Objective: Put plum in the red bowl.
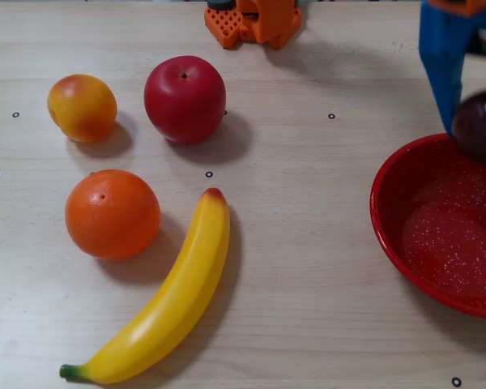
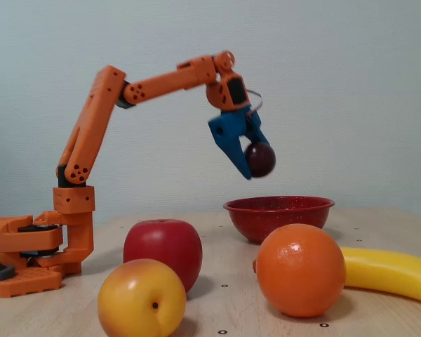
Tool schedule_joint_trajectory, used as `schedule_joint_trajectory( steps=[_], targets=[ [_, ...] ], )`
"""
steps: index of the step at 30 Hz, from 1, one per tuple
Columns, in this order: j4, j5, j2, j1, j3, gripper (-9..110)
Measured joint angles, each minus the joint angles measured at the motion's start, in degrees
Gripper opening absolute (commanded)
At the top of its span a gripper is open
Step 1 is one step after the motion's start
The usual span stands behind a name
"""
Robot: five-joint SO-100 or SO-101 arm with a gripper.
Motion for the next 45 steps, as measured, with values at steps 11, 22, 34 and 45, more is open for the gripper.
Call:
schedule_joint_trajectory(
  steps=[11,22,34,45],
  targets=[
    [-5.36,-6.33,-13.10,-0.18,-6.15,0],
    [-7.65,-12.48,-19.78,-0.09,-9.58,38],
    [-9.32,-14.06,-19.78,0.09,-10.02,39],
    [-8.61,-14.15,-16.87,0.35,-10.02,35]
  ],
)
